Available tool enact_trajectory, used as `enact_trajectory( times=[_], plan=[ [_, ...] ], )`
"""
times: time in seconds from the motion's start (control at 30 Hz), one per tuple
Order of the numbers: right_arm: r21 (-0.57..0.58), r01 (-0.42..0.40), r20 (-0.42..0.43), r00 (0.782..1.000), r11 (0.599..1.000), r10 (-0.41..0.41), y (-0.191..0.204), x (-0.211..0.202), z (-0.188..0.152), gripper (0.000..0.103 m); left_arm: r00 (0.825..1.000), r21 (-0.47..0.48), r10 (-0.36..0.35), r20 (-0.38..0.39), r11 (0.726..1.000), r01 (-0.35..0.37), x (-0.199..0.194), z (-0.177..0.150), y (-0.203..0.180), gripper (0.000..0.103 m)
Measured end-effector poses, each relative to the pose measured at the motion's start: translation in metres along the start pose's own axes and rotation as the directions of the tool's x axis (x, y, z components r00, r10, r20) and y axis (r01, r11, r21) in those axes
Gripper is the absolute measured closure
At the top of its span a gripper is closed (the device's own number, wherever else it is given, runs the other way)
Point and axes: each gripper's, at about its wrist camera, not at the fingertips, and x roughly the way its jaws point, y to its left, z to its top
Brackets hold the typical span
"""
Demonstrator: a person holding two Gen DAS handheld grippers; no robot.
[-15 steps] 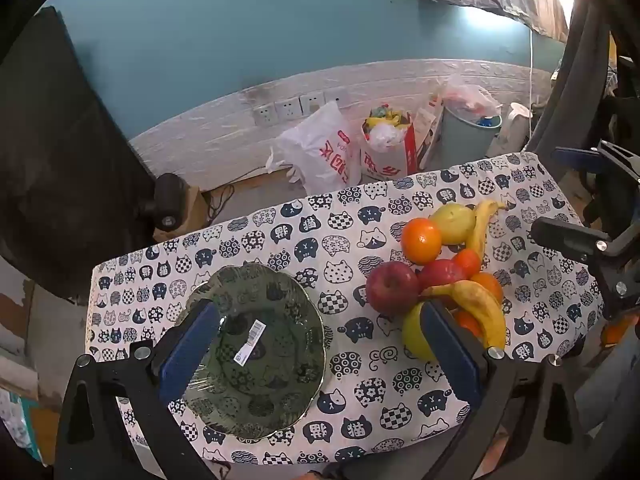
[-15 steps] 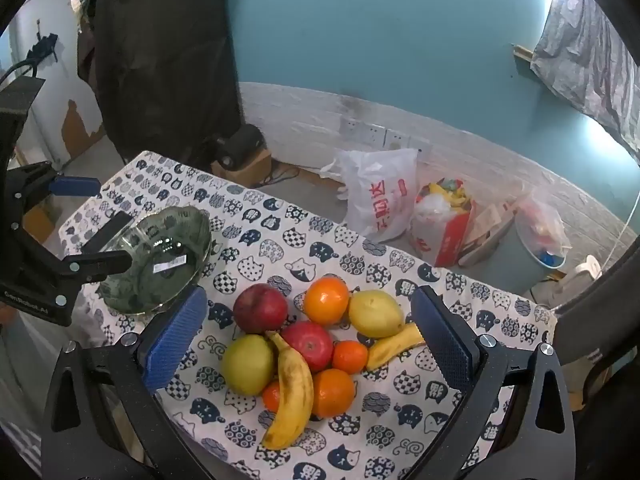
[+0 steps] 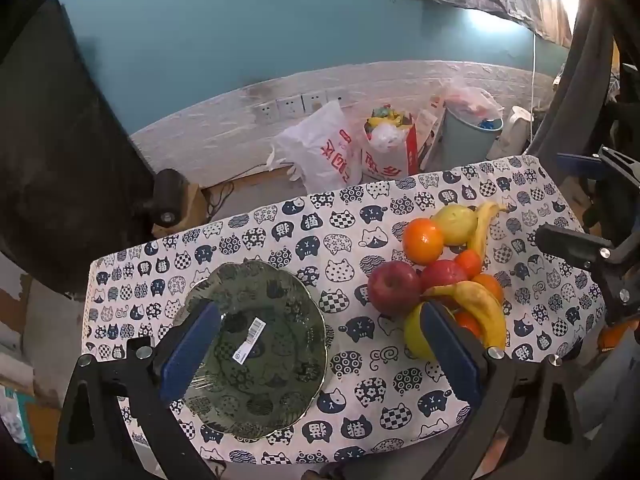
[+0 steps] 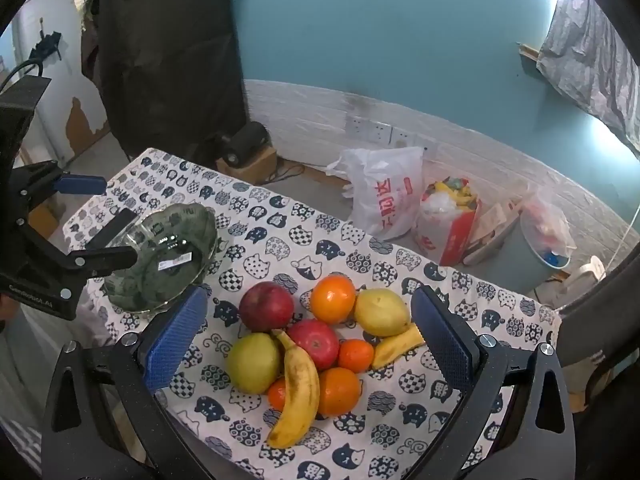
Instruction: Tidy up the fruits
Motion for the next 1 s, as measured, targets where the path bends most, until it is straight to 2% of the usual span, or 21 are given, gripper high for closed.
enact_trajectory(
  times=[1.0],
  plan=[
    [0.000,-0.009,-0.013,1.000,1.000,0.009,0.0038,0.0014,-0.0006,0.003,1.000,0.014,-0.007,-0.014,1.000,0.007,0.0030,-0.0059,-0.0045,0.002]
  ],
)
